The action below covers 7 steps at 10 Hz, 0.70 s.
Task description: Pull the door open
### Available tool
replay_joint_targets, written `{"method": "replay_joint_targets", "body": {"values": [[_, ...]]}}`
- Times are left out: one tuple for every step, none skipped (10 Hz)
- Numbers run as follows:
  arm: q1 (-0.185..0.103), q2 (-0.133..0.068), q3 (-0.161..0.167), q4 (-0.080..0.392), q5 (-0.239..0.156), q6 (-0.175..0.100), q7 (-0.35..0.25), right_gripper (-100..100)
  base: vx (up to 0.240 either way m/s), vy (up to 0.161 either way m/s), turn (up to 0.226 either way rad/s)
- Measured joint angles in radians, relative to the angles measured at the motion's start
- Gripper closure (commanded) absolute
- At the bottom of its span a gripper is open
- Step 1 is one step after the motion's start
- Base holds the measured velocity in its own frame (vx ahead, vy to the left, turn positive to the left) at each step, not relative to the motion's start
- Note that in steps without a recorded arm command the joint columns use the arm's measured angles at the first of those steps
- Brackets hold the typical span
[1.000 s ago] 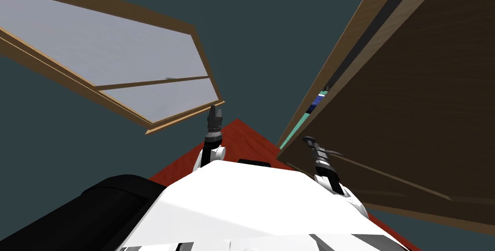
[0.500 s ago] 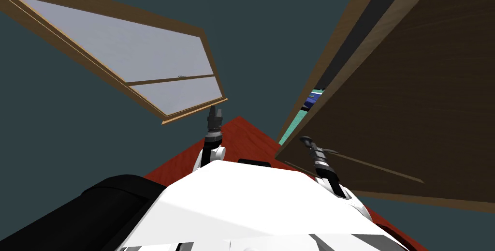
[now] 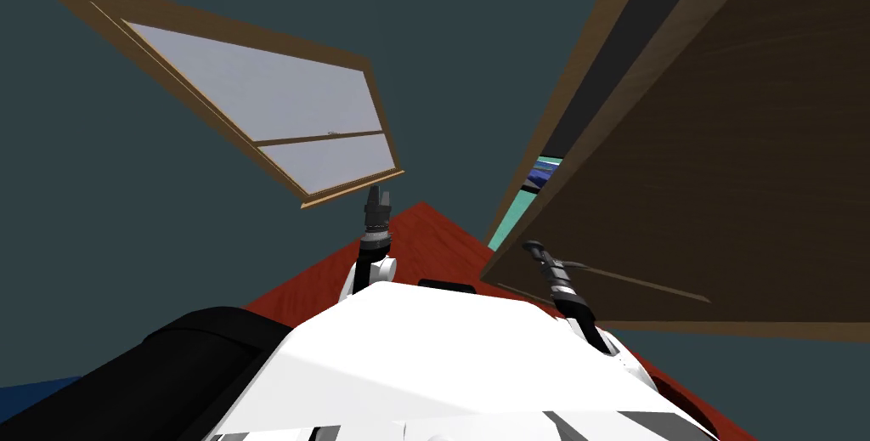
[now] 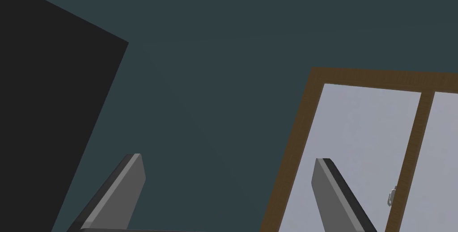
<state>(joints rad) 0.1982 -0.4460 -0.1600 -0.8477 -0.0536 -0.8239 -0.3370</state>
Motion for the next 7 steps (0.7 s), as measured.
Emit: {"method": "replay_joint_targets", "body": {"values": [[0.013,-0.004,0.011,-0.014,0.006,-0.009,-0.007,100,-0.203,-0.067,0.051],[0.02,-0.01,0.024,-0.015,0.014,-0.026,-0.018,100,-0.197,-0.071,0.052],[0.035,-0.016,0.037,-0.027,0.022,-0.037,-0.027,100,-0.213,-0.057,0.05],[0.047,-0.023,0.051,-0.035,0.031,-0.054,-0.038,100,-0.201,-0.038,0.029],[0.056,-0.03,0.062,-0.037,0.039,-0.071,-0.047,100,-0.202,-0.046,0.018],[0.073,-0.033,0.07,-0.056,0.044,-0.077,-0.053,100,-0.095,-0.023,0.001],[0.077,-0.031,0.073,-0.058,0.045,-0.077,-0.054,100,-0.123,-0.048,0.138]]}}
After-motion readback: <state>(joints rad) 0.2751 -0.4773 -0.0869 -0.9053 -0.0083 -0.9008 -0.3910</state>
